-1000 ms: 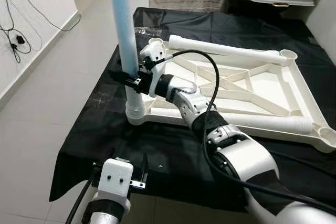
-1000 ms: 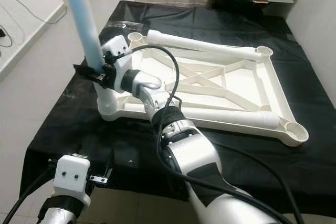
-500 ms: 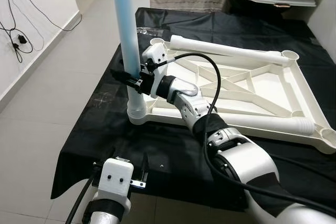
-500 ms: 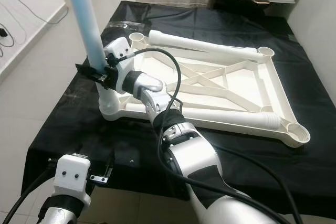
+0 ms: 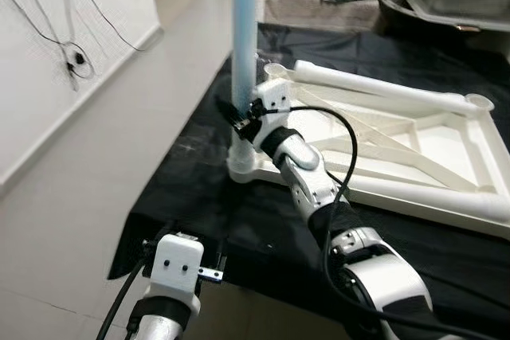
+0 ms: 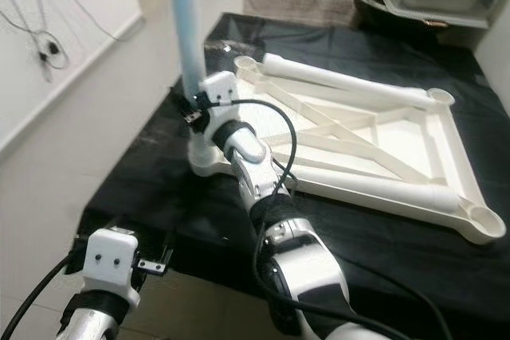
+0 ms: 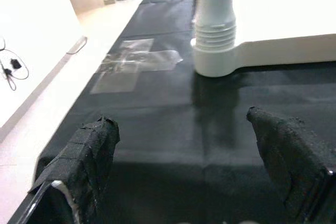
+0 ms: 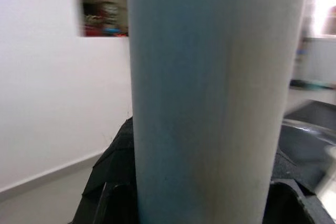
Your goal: Building children table
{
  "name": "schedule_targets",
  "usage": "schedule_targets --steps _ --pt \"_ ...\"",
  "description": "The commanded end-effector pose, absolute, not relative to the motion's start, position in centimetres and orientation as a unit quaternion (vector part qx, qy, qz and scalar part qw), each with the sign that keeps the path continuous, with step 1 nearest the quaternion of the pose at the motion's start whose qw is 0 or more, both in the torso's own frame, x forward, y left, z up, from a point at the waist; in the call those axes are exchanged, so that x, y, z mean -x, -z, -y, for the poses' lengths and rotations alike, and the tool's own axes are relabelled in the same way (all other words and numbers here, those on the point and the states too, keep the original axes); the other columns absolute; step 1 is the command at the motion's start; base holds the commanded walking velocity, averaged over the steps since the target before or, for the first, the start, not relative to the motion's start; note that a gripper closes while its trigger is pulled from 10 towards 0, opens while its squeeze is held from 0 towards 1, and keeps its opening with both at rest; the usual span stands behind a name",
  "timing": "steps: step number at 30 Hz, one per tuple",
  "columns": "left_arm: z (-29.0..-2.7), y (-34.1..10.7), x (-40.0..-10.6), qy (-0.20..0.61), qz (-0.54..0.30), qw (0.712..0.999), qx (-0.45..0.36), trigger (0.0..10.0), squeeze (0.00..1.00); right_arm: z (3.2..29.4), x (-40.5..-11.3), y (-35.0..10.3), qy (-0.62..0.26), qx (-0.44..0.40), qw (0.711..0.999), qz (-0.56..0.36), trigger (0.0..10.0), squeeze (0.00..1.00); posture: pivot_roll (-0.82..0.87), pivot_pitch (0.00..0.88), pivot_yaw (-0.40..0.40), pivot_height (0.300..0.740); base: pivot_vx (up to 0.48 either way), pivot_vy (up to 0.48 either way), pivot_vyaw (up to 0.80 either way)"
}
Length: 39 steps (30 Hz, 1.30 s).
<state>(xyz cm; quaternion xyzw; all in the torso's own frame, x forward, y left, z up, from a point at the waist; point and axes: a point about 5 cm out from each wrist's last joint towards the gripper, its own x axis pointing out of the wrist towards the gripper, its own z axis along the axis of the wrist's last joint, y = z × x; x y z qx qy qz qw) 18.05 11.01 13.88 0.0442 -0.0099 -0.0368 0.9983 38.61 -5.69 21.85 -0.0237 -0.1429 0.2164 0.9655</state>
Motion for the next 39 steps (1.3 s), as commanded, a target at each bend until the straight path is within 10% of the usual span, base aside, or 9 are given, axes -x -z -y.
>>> schedule_targets --steps 1,15,36,37,38,39 --pt "-11.1 -13.5 -18.0 0.037 -0.002 0.998 -0.044 10.0 0.0 8.4 -39.0 -19.2 -0.138 0.044 0.986 0.077 0.0 0.0 0.06 0.133 -0.025 0.74 0.0 0.0 0.0" --pt "-11.2 -13.5 -18.2 0.038 0.0 0.998 -0.049 10.0 0.0 9.4 -37.7 -19.0 0.246 -0.074 0.966 -0.021 0.0 0.0 0.08 0.13 -0.03 0.74 0.0 0.0 0.0" --pt "-11.3 -13.1 -18.3 0.044 -0.005 0.997 -0.055 10.0 0.0 9.0 -36.3 -18.4 0.281 -0.083 0.954 -0.069 0.0 0.0 0.07 0.123 -0.019 0.74 0.0 0.0 0.0" --pt "-11.3 -13.1 -18.3 0.045 -0.006 0.997 -0.056 10.0 0.0 8.8 -36.4 -18.4 0.265 -0.075 0.958 -0.073 7.3 0.0 0.07 0.117 -0.015 0.74 0.0 0.0 0.0" --pt "-11.3 -13.1 -18.3 0.046 -0.006 0.997 -0.056 10.0 0.0 8.6 -36.4 -18.2 0.254 -0.071 0.961 -0.077 10.0 0.0 0.07 0.117 -0.015 0.74 0.0 0.0 0.0" --pt "-11.3 -13.1 -18.2 0.047 -0.007 0.997 -0.056 10.0 0.0 8.4 -36.4 -18.2 0.23 -0.051 0.969 -0.073 10.0 0.0 0.07 0.117 -0.015 0.74 0.0 0.0 0.0"
